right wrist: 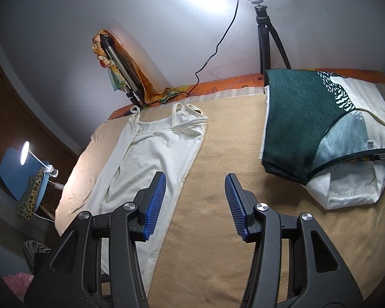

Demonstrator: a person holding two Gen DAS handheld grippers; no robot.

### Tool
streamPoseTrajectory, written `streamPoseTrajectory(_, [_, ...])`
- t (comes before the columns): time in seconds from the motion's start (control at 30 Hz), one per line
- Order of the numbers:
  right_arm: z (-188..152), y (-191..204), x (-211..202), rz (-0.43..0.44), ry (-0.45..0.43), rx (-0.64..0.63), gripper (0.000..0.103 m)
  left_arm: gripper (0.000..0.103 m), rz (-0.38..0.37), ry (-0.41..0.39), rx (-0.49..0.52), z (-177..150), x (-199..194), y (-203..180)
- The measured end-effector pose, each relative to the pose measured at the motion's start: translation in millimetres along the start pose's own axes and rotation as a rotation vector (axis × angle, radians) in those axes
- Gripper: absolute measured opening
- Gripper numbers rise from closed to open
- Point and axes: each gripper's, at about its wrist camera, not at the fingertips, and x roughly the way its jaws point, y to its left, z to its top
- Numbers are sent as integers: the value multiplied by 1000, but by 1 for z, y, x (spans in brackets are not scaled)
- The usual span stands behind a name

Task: Fold small clothes
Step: 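Grasp the opposite side edge of the tank top with the left tool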

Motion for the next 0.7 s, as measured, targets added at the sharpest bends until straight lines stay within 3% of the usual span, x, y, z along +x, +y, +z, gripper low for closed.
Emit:
streamPoseTrajectory(0.33, [14, -6, 29, 9, 30, 10, 51, 37, 32, 32, 74, 11, 29, -28])
streamPoseTrajectory(0.4, [16, -5, 41, 6, 42, 11, 51, 28, 46, 26, 62, 12, 30, -27])
streamPoseTrajectory(0.47, [18, -2, 53, 5, 53, 13, 51, 9, 36, 22, 30, 14, 30, -22])
streamPoseTrajectory(0.53, [21, 1, 70, 8, 68, 18, 51, 3, 16, 10, -5, 16, 28, -15])
streamPoseTrajectory(0.7, [29, 5, 111, -13, 97, 28, 51, 2, -22, -31, -83, 19, 14, 0])
